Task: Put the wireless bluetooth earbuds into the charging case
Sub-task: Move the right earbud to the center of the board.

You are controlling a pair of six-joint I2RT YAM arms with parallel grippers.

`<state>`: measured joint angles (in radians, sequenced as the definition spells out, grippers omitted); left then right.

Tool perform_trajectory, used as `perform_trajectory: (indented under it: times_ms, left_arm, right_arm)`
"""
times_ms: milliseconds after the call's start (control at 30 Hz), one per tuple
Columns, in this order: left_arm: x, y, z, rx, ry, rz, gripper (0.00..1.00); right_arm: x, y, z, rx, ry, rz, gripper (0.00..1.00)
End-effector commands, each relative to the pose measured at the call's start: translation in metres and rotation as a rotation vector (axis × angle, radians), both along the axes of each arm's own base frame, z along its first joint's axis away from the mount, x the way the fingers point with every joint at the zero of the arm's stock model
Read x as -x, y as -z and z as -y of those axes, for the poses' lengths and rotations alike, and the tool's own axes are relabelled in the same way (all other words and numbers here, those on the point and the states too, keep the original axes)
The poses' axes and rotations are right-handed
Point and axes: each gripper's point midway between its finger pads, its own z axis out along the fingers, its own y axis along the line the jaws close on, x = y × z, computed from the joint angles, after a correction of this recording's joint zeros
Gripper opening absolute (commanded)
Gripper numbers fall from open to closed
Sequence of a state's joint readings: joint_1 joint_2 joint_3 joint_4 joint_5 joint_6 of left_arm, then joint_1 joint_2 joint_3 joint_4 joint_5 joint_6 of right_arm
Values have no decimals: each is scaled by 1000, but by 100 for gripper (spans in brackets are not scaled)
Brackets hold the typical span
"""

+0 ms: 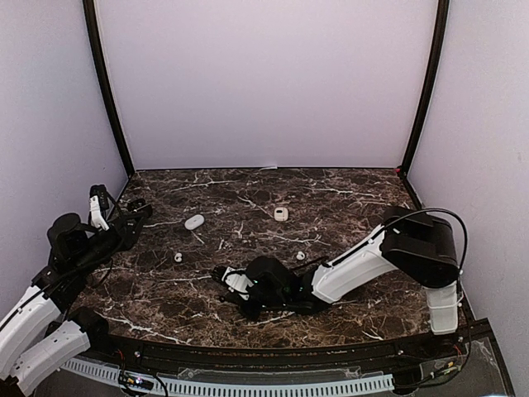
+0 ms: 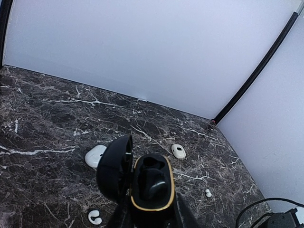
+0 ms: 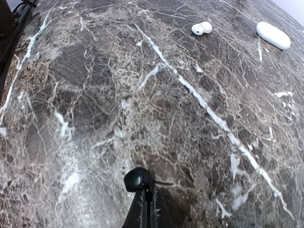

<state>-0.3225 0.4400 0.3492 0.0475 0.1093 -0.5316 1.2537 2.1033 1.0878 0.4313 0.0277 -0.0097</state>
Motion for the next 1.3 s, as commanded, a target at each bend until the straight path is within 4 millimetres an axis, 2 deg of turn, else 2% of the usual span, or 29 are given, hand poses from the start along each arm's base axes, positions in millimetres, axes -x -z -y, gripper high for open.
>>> perform_trajectory:
  times_ms: [0, 133, 367, 433, 533, 700, 833, 933, 1033, 1200, 1267]
  left_arm:
    - [0, 4, 8, 36, 45, 20, 3]
    - [-2, 20, 17, 54, 90, 2, 3]
    - [1, 42, 44, 87, 250, 19, 3]
    - [-2, 56, 47, 60, 261, 1, 3]
    - [-6, 66, 52, 28, 284, -3, 3]
    - [-6, 71, 71, -13, 351, 39, 3]
    - [-5, 69, 86, -68, 384, 105, 3]
    - [-7, 69, 91, -75, 394, 117, 3]
    - [-6, 69, 93, -87, 411, 140, 3]
    - [5, 79, 96, -155, 464, 193, 3]
    - [6, 77, 98, -167, 479, 209, 3]
  right_arm:
    - [2, 4, 25, 38, 12, 7, 0]
    - [3, -3, 44, 51, 22, 25, 0]
    - [6, -4, 76, 87, 62, 27, 1]
    - [5, -6, 83, 87, 76, 26, 3]
    - [6, -8, 91, 83, 87, 19, 15]
    - [3, -13, 97, 75, 114, 9, 29]
    - [-1, -8, 102, 97, 144, 4, 40]
    - [-4, -6, 106, 102, 163, 1, 50]
    - [-8, -4, 110, 100, 189, -4, 53]
    - [-15, -2, 109, 103, 201, -14, 54]
    - [-17, -1, 107, 106, 201, -11, 54]
